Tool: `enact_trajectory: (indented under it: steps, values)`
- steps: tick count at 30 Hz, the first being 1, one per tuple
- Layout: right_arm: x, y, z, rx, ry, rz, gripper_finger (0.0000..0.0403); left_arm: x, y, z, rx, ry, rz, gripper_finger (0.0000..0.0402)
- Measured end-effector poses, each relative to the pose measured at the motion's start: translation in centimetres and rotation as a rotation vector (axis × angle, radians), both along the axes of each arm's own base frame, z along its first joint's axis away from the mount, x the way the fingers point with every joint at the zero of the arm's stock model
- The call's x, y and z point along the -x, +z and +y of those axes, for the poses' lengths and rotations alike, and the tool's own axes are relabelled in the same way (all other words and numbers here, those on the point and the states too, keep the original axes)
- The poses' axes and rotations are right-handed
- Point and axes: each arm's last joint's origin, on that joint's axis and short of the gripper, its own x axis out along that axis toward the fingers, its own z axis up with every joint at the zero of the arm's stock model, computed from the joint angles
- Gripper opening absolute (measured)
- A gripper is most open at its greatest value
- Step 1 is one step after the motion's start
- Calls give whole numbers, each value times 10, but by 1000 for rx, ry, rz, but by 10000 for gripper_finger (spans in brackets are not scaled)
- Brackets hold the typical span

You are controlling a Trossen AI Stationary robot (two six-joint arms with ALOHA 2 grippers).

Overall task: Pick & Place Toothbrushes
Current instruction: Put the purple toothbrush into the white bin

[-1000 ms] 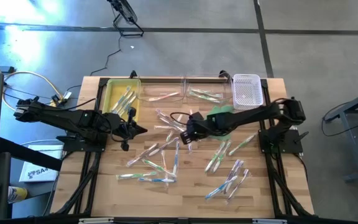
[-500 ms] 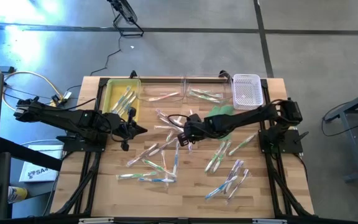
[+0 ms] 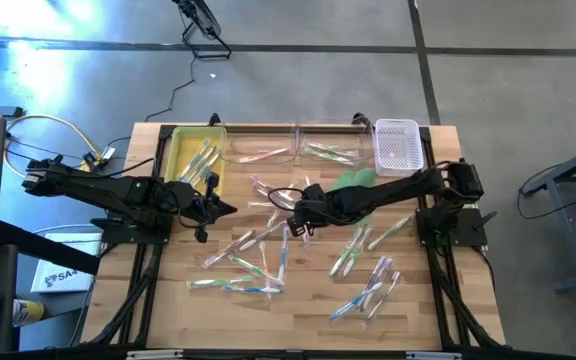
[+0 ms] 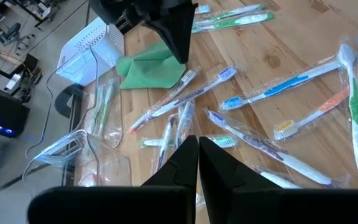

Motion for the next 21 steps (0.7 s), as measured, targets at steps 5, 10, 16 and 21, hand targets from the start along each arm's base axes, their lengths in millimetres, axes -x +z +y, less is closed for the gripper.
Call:
enact_trajectory:
  steps: [5, 10, 16, 21]
  values:
    - [-1, -4, 1, 26, 46, 27, 2, 0, 0, 0, 0, 0, 2, 10]
    - [0, -13, 0, 35, 46, 79, 23, 0, 0, 0, 0, 0, 1, 10]
    - [-4, -28, 2, 6, 2, 105, 90, 0, 0, 0, -1, 0, 2, 10]
    - [-8, -40, 3, -13, -23, 112, 116, 0, 0, 0, 0, 0, 1, 10]
